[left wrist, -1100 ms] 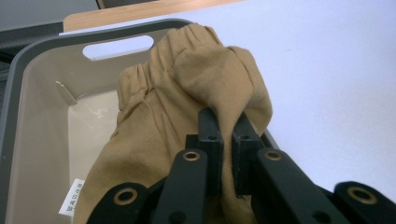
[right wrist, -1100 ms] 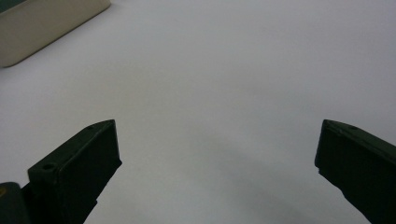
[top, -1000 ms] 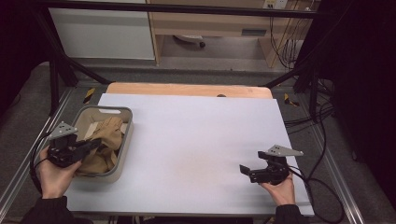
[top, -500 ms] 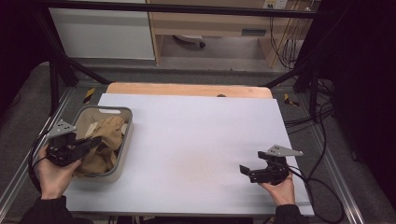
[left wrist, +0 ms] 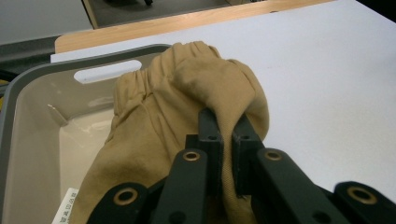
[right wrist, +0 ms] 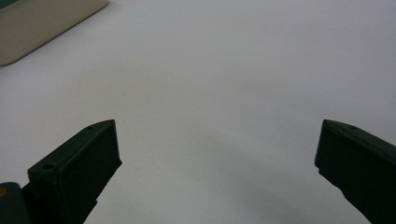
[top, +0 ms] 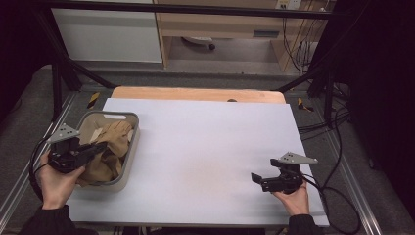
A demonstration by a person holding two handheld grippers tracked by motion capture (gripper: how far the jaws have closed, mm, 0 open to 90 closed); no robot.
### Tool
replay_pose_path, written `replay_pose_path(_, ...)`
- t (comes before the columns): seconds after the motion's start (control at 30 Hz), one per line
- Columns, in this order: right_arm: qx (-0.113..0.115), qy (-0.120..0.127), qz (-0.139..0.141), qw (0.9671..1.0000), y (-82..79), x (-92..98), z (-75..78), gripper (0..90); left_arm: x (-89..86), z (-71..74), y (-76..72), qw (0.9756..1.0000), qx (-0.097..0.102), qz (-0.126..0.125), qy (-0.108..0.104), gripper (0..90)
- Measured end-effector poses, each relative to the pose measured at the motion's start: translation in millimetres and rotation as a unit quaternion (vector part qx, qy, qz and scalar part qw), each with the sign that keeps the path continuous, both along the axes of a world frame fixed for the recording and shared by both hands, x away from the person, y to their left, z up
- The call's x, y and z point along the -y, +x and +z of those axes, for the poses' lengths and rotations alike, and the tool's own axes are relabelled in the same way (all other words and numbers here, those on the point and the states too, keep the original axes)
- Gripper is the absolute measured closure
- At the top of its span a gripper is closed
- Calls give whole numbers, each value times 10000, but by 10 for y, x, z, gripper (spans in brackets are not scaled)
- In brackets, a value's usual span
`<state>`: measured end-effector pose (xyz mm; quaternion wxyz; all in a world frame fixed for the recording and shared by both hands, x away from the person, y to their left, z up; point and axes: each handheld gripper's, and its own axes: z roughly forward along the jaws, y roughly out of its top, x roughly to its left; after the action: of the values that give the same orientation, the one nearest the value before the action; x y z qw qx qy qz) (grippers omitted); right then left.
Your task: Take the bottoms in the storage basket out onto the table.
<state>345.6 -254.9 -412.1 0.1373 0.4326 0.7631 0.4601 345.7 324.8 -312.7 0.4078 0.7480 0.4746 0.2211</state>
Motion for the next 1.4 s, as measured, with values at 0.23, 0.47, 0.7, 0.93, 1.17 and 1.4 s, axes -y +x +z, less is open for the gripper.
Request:
replay_pose_path(0.23, -7, -9, -8, 10000, 1, -1, -1, 6, 22, 29, 19, 10000, -11, -23, -25, 853)
replay_pose_path(0.47, -5, -16, -10, 10000, 3, -1, -2, 6, 53, 58, 30, 10000, 32, -51, -20, 853)
replay_pose_path(0.7, 6, -17, -15, 10000, 3, 0, -1, 6, 69, 85, 31, 9999, 59, -77, -53, 853)
replay_pose_path(0.93, 7, -18, -19, 10000, 3, 1, -1, 6, 105, 143, 32, 9998, 125, -124, -53, 854)
replay_pose_path(1.17, -17, -9, -22, 10000, 2, -4, -3, 6, 127, 177, 31, 9997, 179, -160, -112, 854)
replay_pose_path(1.4, -3, -18, -17, 10000, 4, -1, -2, 6, 143, 197, 36, 9996, 179, -190, -92, 853)
